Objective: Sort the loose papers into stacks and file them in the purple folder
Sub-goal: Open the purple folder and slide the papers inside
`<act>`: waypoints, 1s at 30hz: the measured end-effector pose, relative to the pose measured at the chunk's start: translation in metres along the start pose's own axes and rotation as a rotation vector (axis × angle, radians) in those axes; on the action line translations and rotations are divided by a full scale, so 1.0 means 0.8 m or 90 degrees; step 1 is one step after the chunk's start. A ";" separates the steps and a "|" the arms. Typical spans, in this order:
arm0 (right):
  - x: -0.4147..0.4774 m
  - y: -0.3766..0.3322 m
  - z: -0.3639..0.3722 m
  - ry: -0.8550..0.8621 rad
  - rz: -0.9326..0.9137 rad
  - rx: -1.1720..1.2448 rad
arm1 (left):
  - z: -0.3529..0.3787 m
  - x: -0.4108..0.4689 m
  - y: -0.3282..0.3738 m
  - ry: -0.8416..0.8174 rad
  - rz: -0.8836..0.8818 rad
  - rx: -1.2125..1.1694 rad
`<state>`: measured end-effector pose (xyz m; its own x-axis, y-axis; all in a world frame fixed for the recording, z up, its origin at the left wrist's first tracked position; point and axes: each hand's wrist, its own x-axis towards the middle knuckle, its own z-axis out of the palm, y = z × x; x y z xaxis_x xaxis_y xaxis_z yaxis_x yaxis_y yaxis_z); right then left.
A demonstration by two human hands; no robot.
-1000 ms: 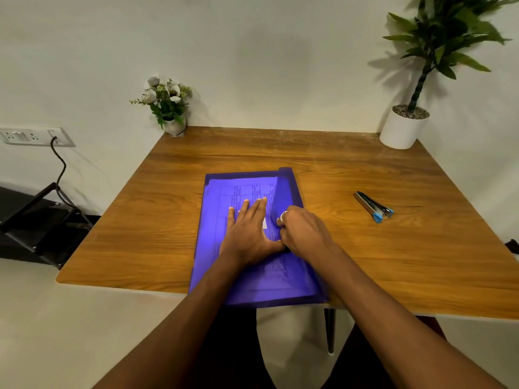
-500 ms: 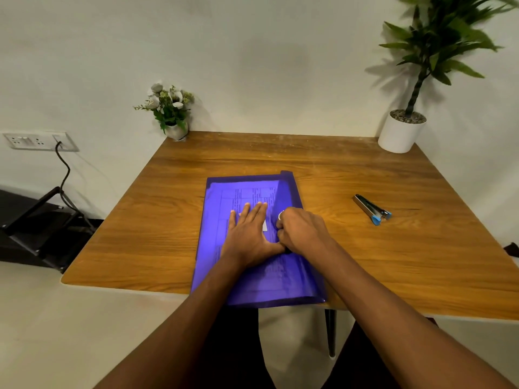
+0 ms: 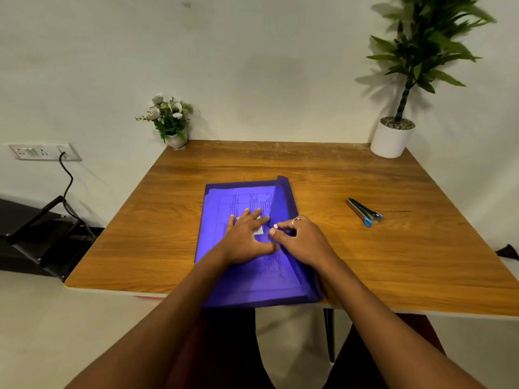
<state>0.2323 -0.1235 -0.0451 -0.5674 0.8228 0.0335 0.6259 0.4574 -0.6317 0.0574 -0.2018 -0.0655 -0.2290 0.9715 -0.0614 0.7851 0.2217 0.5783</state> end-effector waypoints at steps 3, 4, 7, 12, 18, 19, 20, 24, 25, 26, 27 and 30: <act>0.004 0.015 -0.003 0.087 0.052 0.105 | -0.023 -0.008 -0.036 0.126 -0.108 0.098; 0.008 0.019 -0.003 0.098 0.063 0.101 | -0.025 -0.015 -0.050 0.169 -0.169 0.147; 0.019 0.022 0.002 0.096 0.082 0.061 | -0.018 -0.029 -0.068 0.206 -0.246 0.123; 0.034 0.013 0.011 0.053 0.004 -0.052 | -0.005 -0.015 -0.047 0.209 -0.195 0.108; 0.036 0.052 -0.001 0.032 0.036 -0.162 | 0.022 0.016 -0.006 0.181 -0.167 0.113; 0.035 0.059 -0.007 0.026 0.042 -0.162 | 0.026 0.021 -0.001 0.180 -0.161 0.113; 0.035 0.066 -0.012 0.019 0.044 -0.165 | 0.029 0.026 0.003 0.181 -0.156 0.114; 0.033 0.088 -0.021 0.023 0.033 -0.184 | 0.039 0.040 0.011 0.196 -0.133 0.116; 0.033 0.090 -0.020 0.027 0.029 -0.194 | 0.039 0.041 0.012 0.206 -0.130 0.115; 0.034 0.091 -0.018 0.031 0.026 -0.205 | 0.040 0.042 0.011 0.218 -0.129 0.111; 0.035 0.091 -0.017 0.036 0.023 -0.211 | 0.040 0.043 0.011 0.230 -0.123 0.106; 0.035 0.090 -0.013 0.043 0.021 -0.218 | 0.040 0.040 0.010 0.237 -0.099 0.106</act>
<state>0.2676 -0.0640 -0.0815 -0.5144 0.8542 0.0755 0.7929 0.5073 -0.3376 0.0748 -0.1665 -0.0888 -0.5196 0.8358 0.1773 0.8000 0.4030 0.4445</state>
